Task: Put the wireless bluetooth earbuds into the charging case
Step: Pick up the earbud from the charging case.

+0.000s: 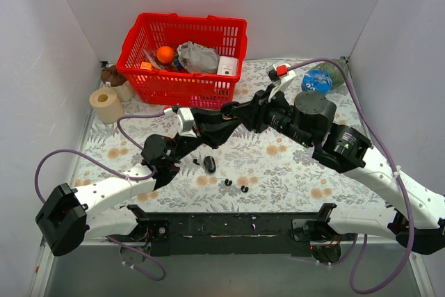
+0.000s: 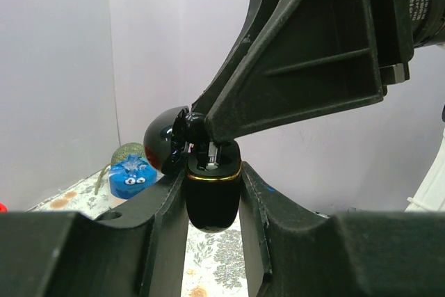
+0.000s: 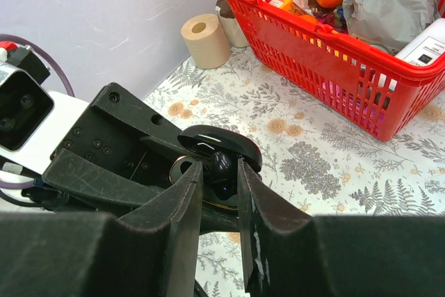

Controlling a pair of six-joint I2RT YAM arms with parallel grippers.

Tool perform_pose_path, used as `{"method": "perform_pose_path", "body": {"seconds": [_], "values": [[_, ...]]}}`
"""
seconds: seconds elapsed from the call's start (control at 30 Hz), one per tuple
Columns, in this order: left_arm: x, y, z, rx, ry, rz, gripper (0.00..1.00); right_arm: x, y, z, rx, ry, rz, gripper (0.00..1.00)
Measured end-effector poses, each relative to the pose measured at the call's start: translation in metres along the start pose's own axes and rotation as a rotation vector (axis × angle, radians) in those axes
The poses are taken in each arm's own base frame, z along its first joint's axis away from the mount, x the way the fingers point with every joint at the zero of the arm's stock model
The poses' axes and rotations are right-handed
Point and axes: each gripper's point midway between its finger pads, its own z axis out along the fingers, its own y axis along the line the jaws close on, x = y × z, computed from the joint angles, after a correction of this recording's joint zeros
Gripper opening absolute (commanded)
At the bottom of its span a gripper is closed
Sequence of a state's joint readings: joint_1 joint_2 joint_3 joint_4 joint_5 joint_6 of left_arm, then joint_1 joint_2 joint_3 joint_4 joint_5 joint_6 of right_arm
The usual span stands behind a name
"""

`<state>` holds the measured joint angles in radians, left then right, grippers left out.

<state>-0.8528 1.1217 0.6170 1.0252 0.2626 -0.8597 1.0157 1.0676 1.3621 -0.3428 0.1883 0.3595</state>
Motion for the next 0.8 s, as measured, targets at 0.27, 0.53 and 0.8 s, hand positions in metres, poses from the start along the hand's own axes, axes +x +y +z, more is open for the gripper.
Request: {"method": "perform_pose_path", "body": {"seconds": [0.27,0.53,0.8], "values": [[0.0,0.0009,0.0,-0.004,0.0,0.0,0.0,-0.0061,-0.0001,0.0021,0.008,-0.012,-0.008,0.13],[0.0008,0.0013,-0.0002,-0.006,0.003,-0.001,0.0,-0.0069,0.0006,0.0037,0.005,-0.011,-0.018,0.01],[0.0005,0.0011,-0.0004,-0.006,0.002,-0.001,0.0,-0.007,0.0035,0.0034,-0.013,-0.008,-0.023,0.01]]}}
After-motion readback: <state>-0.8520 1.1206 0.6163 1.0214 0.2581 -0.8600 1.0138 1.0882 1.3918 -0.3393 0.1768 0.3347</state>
